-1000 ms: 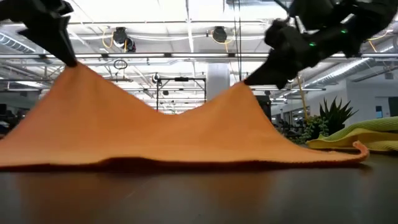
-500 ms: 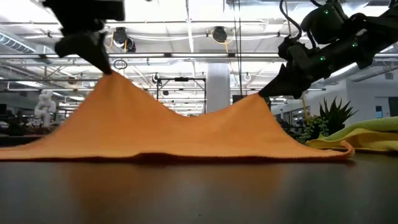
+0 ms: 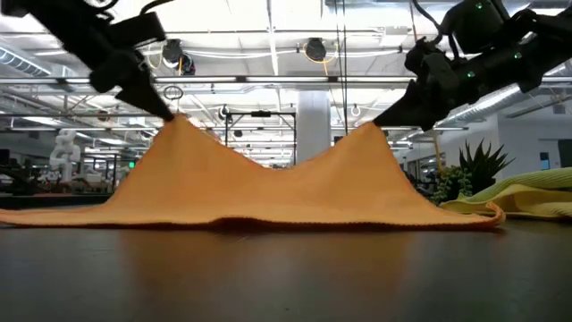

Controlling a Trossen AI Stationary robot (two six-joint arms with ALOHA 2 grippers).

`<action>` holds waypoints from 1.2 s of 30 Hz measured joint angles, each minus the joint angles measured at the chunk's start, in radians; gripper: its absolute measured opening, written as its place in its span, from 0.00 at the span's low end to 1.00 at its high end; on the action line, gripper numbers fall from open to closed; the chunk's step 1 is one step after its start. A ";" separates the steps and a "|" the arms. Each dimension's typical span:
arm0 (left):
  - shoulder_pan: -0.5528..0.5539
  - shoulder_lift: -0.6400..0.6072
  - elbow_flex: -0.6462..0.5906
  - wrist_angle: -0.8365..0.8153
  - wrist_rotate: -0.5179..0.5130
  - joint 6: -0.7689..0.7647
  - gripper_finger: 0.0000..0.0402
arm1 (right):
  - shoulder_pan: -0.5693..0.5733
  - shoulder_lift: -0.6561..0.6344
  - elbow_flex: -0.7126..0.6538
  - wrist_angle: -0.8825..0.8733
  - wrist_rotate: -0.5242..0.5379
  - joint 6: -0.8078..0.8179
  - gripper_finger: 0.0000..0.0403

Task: Fold microfiber towels
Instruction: Fold the orange towel

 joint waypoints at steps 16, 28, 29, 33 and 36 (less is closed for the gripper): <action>-0.227 -0.053 -0.130 0.008 0.101 -0.174 0.00 | 0.285 0.005 0.000 -0.045 0.000 0.097 0.00; -0.439 0.015 -0.129 0.025 0.111 -0.417 0.00 | 0.474 0.016 -0.015 -0.052 0.039 0.178 0.00; -0.454 0.025 -0.129 0.029 0.111 -0.441 0.00 | 0.486 0.016 -0.027 -0.046 0.058 0.192 0.00; -0.507 0.065 -0.129 0.052 0.125 -0.523 0.00 | 0.526 0.016 -0.092 -0.011 0.105 0.271 0.00; -0.539 0.089 -0.129 0.080 0.126 -0.560 0.00 | 0.554 0.016 -0.149 0.077 0.137 0.316 0.00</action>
